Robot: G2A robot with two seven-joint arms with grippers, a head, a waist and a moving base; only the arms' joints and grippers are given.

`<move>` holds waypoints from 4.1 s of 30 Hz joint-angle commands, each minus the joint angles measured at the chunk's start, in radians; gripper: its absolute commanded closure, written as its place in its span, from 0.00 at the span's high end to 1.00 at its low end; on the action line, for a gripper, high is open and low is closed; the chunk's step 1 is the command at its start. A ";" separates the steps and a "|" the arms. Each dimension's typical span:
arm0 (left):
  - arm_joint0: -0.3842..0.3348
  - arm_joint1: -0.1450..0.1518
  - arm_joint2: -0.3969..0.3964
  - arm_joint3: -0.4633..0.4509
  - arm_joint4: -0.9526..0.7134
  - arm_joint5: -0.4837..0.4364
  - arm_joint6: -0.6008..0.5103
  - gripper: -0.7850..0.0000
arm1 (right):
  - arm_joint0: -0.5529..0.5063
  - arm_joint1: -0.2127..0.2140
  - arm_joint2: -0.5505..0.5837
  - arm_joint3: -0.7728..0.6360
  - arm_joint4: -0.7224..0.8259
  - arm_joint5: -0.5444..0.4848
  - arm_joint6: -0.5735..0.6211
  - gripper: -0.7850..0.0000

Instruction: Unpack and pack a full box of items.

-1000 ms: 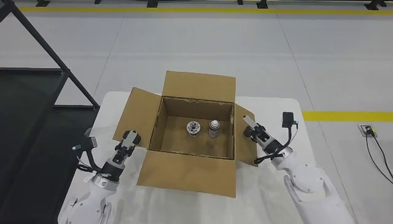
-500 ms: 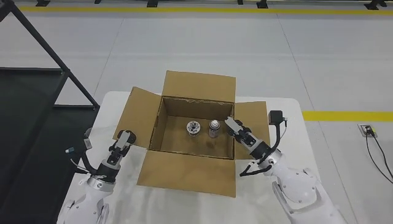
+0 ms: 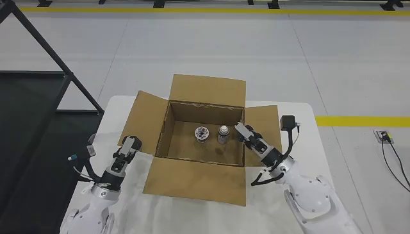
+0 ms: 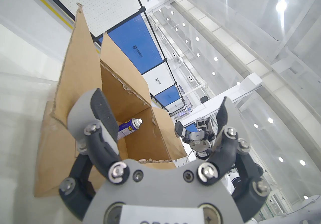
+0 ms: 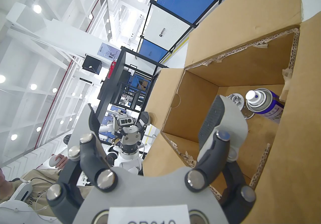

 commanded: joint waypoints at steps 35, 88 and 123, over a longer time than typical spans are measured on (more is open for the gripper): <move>0.000 0.000 0.000 0.000 0.000 0.000 0.000 1.00 | 0.819 -0.108 -0.517 0.551 -0.540 0.121 0.791 1.00; 0.000 0.000 0.000 0.000 0.000 0.000 0.000 1.00 | 1.027 -0.354 -0.757 1.187 -0.720 -0.256 0.559 0.00; 0.000 0.000 0.000 0.000 0.000 0.000 0.000 1.00 | 0.618 -0.093 -0.384 0.234 -0.963 -0.071 0.726 0.00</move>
